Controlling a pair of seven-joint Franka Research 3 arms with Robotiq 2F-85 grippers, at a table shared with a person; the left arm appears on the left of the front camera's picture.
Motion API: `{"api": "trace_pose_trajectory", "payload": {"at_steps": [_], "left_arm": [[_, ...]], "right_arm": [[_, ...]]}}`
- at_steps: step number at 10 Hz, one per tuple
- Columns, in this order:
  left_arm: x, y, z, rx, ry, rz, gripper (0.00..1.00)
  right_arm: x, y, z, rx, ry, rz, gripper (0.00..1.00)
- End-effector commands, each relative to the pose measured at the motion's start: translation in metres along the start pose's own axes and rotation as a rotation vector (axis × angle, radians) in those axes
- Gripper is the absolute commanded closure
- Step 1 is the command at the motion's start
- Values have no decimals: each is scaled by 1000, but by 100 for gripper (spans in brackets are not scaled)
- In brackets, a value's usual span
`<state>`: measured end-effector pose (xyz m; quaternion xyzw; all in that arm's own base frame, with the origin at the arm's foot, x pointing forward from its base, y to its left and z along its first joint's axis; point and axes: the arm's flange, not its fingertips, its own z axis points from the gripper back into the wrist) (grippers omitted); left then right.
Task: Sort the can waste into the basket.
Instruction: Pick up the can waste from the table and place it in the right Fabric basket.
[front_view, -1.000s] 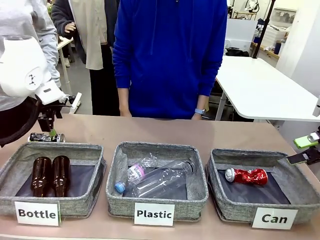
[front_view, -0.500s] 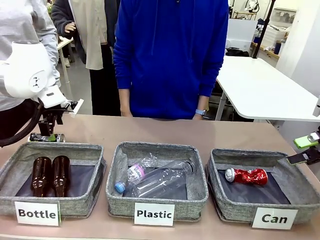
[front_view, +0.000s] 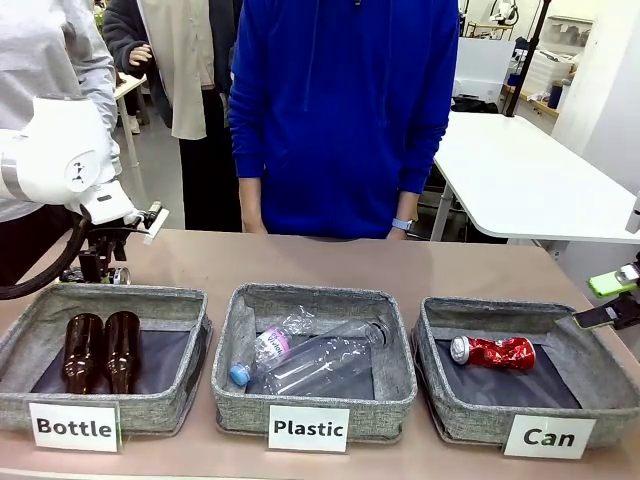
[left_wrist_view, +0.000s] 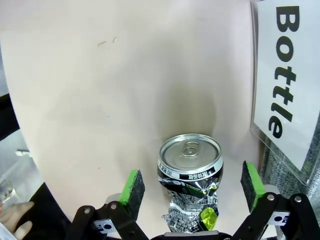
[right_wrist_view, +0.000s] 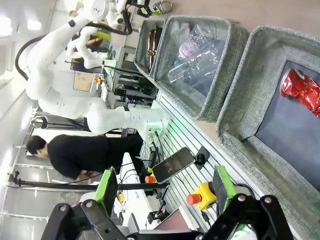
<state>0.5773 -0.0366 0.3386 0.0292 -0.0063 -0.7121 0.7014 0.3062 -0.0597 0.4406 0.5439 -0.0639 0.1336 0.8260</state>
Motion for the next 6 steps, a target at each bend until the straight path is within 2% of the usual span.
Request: {"api": "trace_pose_trajectory", "payload": {"at_steps": [1, 6], "left_arm": [[1, 14, -2, -20, 9, 17, 0], [6, 34, -19, -73, 31, 29, 0]], "right_arm": [[-1, 0, 3, -2, 13, 16, 0], [-1, 0, 3, -2, 13, 16, 0]]}}
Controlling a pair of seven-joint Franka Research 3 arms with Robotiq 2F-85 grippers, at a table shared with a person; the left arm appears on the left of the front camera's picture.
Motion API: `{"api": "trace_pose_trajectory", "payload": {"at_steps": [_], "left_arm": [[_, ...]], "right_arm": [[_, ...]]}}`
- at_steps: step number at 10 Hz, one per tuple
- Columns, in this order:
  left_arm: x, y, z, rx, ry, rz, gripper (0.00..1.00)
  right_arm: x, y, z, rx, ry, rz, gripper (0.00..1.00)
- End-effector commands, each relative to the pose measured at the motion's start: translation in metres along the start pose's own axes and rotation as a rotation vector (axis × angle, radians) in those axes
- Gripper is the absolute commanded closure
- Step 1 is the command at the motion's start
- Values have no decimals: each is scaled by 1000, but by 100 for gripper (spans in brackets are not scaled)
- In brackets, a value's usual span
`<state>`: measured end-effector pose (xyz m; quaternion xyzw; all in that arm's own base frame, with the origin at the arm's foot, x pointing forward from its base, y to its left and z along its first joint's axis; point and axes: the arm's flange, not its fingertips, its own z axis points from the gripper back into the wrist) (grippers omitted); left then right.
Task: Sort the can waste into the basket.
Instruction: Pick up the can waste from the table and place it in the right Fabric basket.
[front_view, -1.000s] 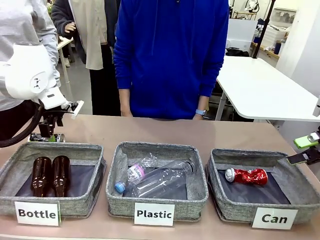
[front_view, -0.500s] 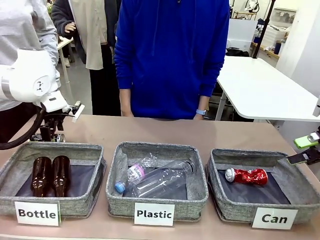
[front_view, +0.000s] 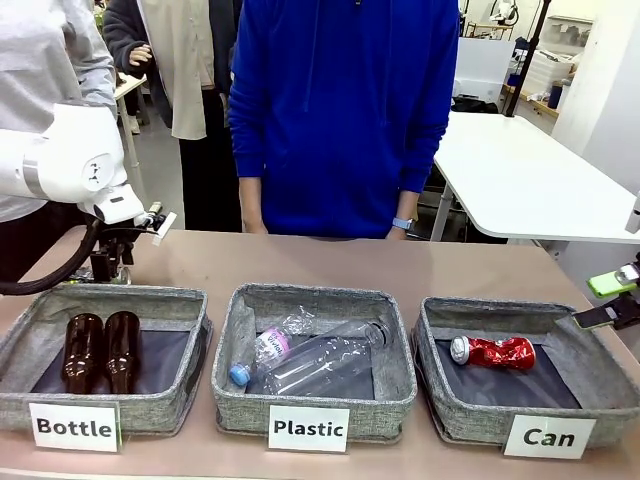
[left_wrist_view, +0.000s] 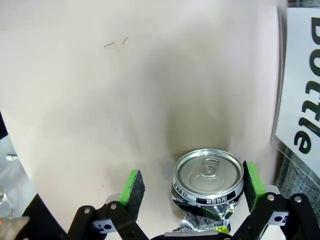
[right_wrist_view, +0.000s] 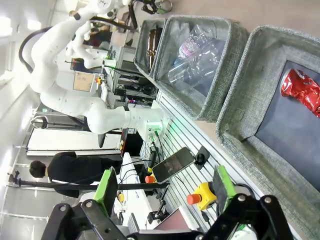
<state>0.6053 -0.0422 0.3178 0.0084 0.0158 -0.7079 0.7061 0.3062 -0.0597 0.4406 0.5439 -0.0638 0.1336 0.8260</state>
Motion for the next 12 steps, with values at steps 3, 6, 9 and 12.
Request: {"api": "trace_pose_trajectory", "payload": {"at_steps": [3, 6, 9, 12], "left_arm": [[5, 9, -5, -28, 51, 24, 0], [8, 4, -12, -58, 77, 1, 0], [3, 0, -12, -53, 88, 3, 0], [-11, 2, -5, -23, 56, 23, 0]], "right_arm": [[-1, 0, 3, -2, 13, 16, 0], [-1, 0, 3, -2, 13, 16, 0], [-1, 0, 3, -2, 13, 16, 0], [-1, 0, 3, -2, 13, 16, 0]]}}
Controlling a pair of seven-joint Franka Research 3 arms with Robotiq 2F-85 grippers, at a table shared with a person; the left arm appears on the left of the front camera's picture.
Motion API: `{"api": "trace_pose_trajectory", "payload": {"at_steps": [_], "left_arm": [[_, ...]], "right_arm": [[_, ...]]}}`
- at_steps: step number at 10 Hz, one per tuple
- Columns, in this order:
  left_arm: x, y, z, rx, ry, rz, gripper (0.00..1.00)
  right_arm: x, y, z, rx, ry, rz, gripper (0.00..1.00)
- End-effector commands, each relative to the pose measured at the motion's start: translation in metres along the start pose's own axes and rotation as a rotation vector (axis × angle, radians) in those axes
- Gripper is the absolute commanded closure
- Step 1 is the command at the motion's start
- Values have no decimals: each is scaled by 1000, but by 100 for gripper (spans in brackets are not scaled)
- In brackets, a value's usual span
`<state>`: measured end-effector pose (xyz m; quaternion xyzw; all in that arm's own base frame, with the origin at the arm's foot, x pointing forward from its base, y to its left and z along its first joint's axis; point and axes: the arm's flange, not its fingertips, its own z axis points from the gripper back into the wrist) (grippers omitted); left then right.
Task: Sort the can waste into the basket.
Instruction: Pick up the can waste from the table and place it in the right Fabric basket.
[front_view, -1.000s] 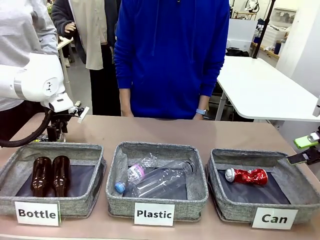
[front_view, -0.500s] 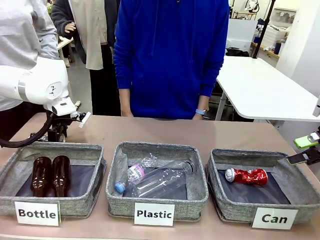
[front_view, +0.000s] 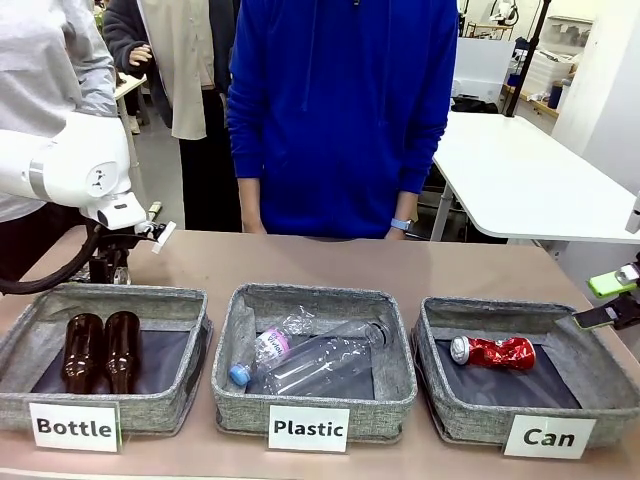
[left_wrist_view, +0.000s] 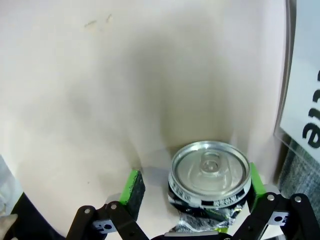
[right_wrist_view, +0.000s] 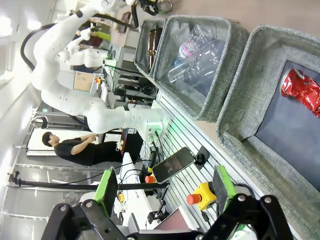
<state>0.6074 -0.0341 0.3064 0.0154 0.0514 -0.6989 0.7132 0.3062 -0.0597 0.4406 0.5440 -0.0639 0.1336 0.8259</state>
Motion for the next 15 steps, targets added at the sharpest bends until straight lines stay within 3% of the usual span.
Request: {"api": "trace_pose_trajectory", "payload": {"at_steps": [1, 4, 15], "left_arm": [[-10, -3, 11, 22, -26, 1, 0], [-28, -6, 24, 40, -76, 12, 0], [-43, 9, 2, -22, -34, 93, 0]], "right_arm": [[-1, 0, 3, -2, 13, 16, 0], [-1, 0, 3, -2, 13, 16, 0], [-1, 0, 3, -2, 13, 16, 0]]}}
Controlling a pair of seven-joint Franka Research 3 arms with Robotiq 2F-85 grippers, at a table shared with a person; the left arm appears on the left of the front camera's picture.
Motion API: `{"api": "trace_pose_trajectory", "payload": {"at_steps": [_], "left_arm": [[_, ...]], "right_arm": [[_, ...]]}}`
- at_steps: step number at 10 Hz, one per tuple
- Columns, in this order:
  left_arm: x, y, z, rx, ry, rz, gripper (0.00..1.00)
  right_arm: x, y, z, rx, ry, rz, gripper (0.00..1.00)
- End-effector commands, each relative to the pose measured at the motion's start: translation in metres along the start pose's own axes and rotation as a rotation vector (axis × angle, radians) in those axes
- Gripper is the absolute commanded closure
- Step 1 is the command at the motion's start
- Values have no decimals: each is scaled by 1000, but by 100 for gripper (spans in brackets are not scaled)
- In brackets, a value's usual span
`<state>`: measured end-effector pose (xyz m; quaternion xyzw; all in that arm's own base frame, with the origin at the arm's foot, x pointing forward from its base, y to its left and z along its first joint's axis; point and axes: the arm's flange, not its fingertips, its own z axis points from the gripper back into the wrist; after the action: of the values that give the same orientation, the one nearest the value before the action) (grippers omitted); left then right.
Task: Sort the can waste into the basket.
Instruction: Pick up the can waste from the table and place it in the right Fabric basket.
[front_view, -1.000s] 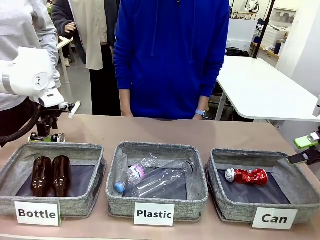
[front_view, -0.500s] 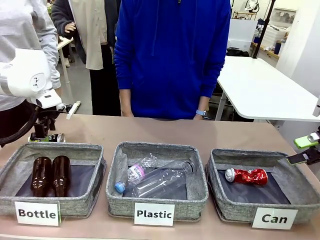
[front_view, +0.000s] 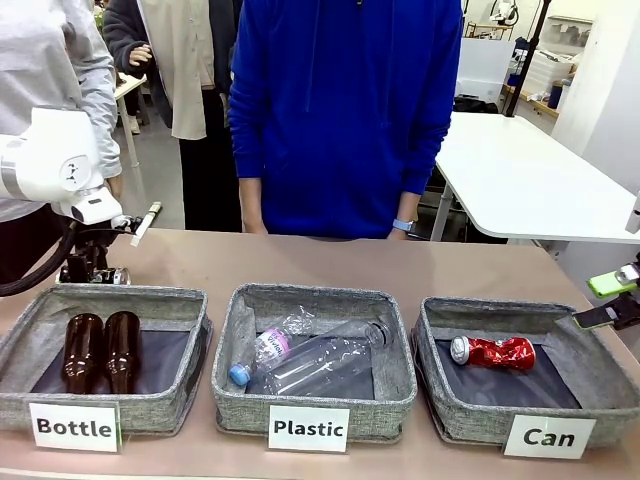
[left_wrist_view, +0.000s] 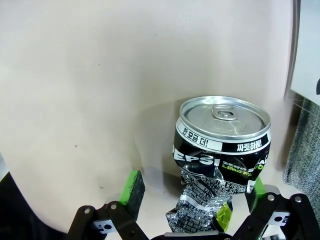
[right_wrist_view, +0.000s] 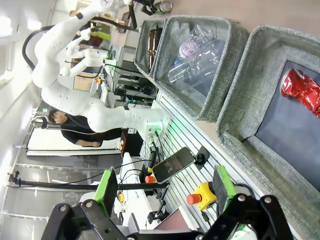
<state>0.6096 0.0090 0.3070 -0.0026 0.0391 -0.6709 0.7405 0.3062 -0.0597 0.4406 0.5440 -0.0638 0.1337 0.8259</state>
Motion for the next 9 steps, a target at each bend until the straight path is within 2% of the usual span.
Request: {"api": "trace_pose_trajectory", "payload": {"at_steps": [1, 2, 3, 4, 5, 6, 7, 9], "left_arm": [[2, 6, 4, -13, 15, 19, 0], [1, 6, 4, -6, 16, 10, 0], [1, 5, 4, -4, 24, 12, 60], [0, 6, 4, 3, 29, 12, 60], [0, 6, 4, 7, 36, 13, 100], [0, 6, 4, 6, 36, 10, 65], [0, 7, 4, 10, 40, 10, 100], [-1, 6, 5, 14, 37, 11, 100]], "right_arm": [[-1, 0, 3, -2, 13, 16, 0], [-1, 0, 3, -2, 13, 16, 0], [-1, 0, 3, -2, 13, 16, 0], [-1, 0, 3, -2, 13, 16, 0], [-1, 0, 3, -2, 13, 16, 0], [-1, 0, 3, -2, 13, 16, 0], [-1, 0, 3, -2, 13, 16, 0], [-1, 0, 3, -2, 13, 16, 0]]}}
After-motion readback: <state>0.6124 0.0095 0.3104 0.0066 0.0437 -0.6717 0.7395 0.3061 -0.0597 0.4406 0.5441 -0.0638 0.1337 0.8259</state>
